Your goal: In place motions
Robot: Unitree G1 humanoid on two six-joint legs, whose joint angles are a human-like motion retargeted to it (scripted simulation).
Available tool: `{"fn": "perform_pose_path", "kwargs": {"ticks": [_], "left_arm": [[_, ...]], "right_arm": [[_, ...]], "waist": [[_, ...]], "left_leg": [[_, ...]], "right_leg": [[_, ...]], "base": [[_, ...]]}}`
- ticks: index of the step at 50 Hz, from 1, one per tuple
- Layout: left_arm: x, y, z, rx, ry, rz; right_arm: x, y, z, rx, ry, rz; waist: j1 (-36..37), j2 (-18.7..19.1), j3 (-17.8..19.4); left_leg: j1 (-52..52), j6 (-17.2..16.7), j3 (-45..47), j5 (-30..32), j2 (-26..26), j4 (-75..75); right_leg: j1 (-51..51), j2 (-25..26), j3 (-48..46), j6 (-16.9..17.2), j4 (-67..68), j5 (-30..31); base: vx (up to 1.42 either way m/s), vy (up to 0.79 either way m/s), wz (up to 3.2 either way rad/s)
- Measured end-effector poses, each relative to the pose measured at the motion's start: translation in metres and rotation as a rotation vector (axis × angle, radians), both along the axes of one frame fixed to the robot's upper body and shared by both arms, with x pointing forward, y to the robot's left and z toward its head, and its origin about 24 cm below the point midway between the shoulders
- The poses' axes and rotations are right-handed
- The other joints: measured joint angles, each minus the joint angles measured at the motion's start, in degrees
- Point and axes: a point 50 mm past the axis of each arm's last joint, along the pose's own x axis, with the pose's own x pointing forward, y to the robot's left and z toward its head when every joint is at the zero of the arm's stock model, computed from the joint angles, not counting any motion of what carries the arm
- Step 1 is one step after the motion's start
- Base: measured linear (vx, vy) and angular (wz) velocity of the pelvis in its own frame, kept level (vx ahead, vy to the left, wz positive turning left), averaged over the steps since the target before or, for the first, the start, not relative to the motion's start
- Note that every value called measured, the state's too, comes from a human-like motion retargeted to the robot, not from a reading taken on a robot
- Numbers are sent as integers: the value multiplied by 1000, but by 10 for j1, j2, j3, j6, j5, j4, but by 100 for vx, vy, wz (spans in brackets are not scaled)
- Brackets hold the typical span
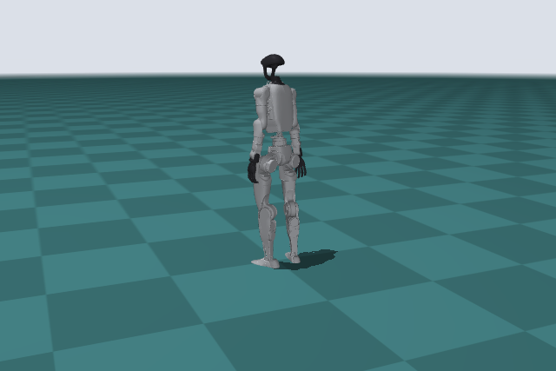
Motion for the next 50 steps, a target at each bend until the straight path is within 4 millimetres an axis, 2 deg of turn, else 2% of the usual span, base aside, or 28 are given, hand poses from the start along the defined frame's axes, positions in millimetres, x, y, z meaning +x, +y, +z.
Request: {"fn": "perform_pose_path", "kwargs": {"ticks": [3, 5, 8, 10, 12, 13, 14, 15, 17, 18, 20, 22, 25, 26, 28, 30, 32, 35, 38, 40, 41, 42, 43, 44, 45, 47, 50], "left_arm": [[3, -13, 1, -39, -43, -14], [-1, -15, 0, -36, -56, -27], [-11, -10, -1, 12, -44, -37], [-22, -5, -3, 48, -9, -28], [-37, -1, -5, 74, 48, -7], [-44, 2, -6, 81, 76, 2], [-51, 3, -7, 89, 97, 9], [-58, 5, -7, 96, 116, 15], [-74, 8, -7, 116, 158, 29], [-82, 10, -7, 125, 182, 35], [-97, 12, -7, 144, 228, 49], [-107, 13, -6, 158, 257, 67], [-112, 16, -6, 166, 282, 90], [-112, 18, -6, 171, 286, 96], [-112, 21, -5, 187, 291, 112], [-114, 26, -4, 209, 292, 137], [-114, 30, -4, 219, 294, 164], [-115, 28, -4, 199, 301, 188], [-113, 23, -5, 179, 298, 216], [-112, 20, -6, 167, 297, 235], [-112, 19, -6, 159, 298, 242], [-111, 18, -6, 151, 299, 246], [-110, 18, -6, 140, 300, 243], [-110, 16, -6, 133, 304, 230], [-109, 15, -6, 128, 309, 214], [-106, 12, -7, 134, 299, 214], [-104, 8, -7, 113, 259, 224]], "right_arm": [[-9, -6, 1, -30, 43, 22], [-17, -7, 2, -52, 75, 27], [-27, -5, 2, -58, 99, 7], [-35, -2, 1, -46, 116, -16], [-43, 2, 2, -37, 141, -40], [-47, 3, 2, -38, 155, -51], [-51, 3, 2, -47, 169, -59], [-55, 2, 3, -59, 184, -65], [-62, -2, 5, -83, 208, -47], [-64, -5, 5, -95, 217, -34], [-67, -10, 7, -121, 226, -26], [-65, -14, 7, -135, 206, -46], [-57, -18, 6, -133, 164, -82], [-53, -18, 6, -129, 155, -91], [-45, -14, 4, -110, 135, -107], [-38, -6, 2, -80, 110, -108], [-29, 1, 0, -49, 76, -83], [-22, 6, -1, -22, 43, -22], [-16, 8, -2, -3, 30, 38], [-14, 10, -2, 1, 25, 62], [-14, 10, -2, 1, 26, 70], [-15, 10, -2, 2, 27, 75], [-16, 10, -2, 5, 33, 75], [-19, 10, -2, 8, 41, 65], [-22, 10, -2, 11, 51, 49], [-22, 8, -2, 9, 47, 19], [-22, 6, -2, -1, 35, -9]], "waist": [[8, -3, -7], [-8, -4, -16], [-27, -13, -24], [-26, -23, -29], [-17, -22, -35], [-11, -14, -38], [-3, -10, -42], [5, -7, -46], [23, -8, -55], [24, -6, -61], [28, 2, -67], [14, 21, -67], [-9, 59, -42], [-11, 61, -32], [-8, 55, -23], [-2, 52, -35], [-3, 45, -47], [-33, 21, -41], [-59, -2, -24], [-60, -14, -18], [-53, -23, -16], [-40, -30, -17], [-16, -35, -20], [-10, -37, -21], [-13, -37, -21], [12, -37, -22], [-2, -34, -24]], "left_leg": [[21, -22, 226, -35, 50, -9], [32, -40, 304, -36, 69, -6], [60, -30, 447, -27, 92, 15], [68, -22, 471, -22, 92, 33], [63, -40, 417, 1, 85, 35], [61, -71, 371, 10, 80, 24], [62, -80, 335, 10, 71, 8], [64, -78, 304, 5, 59, -10], [63, -43, 273, 16, 24, -41], [67, -44, 276, 14, 21, -45], [65, -29, 220, 15, 6, -51], [62, -21, 208, 12, 21, -41], [80, -13, 146, 5, 45, -30], [90, -10, 137, 4, 45, -31], [97, -3, 122, 5, 38, -34], [76, -5, 109, 12, 47, -35], [53, -11, 96, 18, 57, -32], [61, 0, 53, 12, 21, -28], [80, 7, 8, 9, -11, -26], [90, 9, -11, 5, -23, -25], [94, 10, -17, 3, -31, -24], [97, 10, -17, 1, -37, -22], [94, 10, -8, -2, -39, -21], [94, 10, -17, -3, -42, -19], [96, 10, -35, -2, -45, -17], [94, 10, -26, -5, -43, -18], [93, 12, -33, -8, -42, -19]], "right_leg": [[5, -13, -55, 5, -7, -1], [13, -19, -104, 17, -10, -2], [28, -29, -162, 41, -9, 2], [39, -37, -186, 58, -5, 10], [52, -31, -211, 71, -1, 23], [60, -18, -226, 78, 1, 30], [69, -11, -238, 83, 2, 40], [77, -5, -250, 89, 4, 50], [93, -7, -262, 91, 12, 81], [100, -9, -269, 91, 20, 102], [114, -14, -270, 89, 45, 157], [128, -21, -274, 72, 89, 227], [143, -33, -236, 4, 190, 302], [134, -47, -198, 24, 233, 304], [89, -56, -83, 86, 301, 287], [21, 0, 33, 126, 301, 267], [-29, 39, 93, 126, 287, 231], [-34, 40, 146, 126, 225, 146], [-48, 45, 218, 81, 146, 51], [-63, 51, 242, 24, 91, 26], [-65, 67, 315, 14, 82, 41], [-61, 68, 319, 12, 81, 45], [-47, 42, 184, 27, 96, 25], [-43, 31, 162, 37, 99, 27], [-43, 27, 196, 45, 96, 40], [-36, 22, 180, 51, 95, 39], [-32, 24, 178, 58, 89, 46]], "base": [[-23, 21, 221], [-14, 21, 291], [-9, 20, 274], [-3, 33, 217], [6, 31, 185], [10, 28, 169], [13, 31, 158], [19, 46, 131], [25, 51, 112], [23, 46, 126], [19, 53, 142], [17, 51, 185], [16, 33, 177], [16, 32, 132], [12, 25, 103], [4, 1, 87], [6, -15, 112], [21, 11, 202], [13, 7, 184], [13, -3, 108], [17, -2, 51], [15, -1, -12], [16, 1, 3], [18, 1, 63], [14, 1, 79], [5, 1, 37], [5, 1, 53]]}}
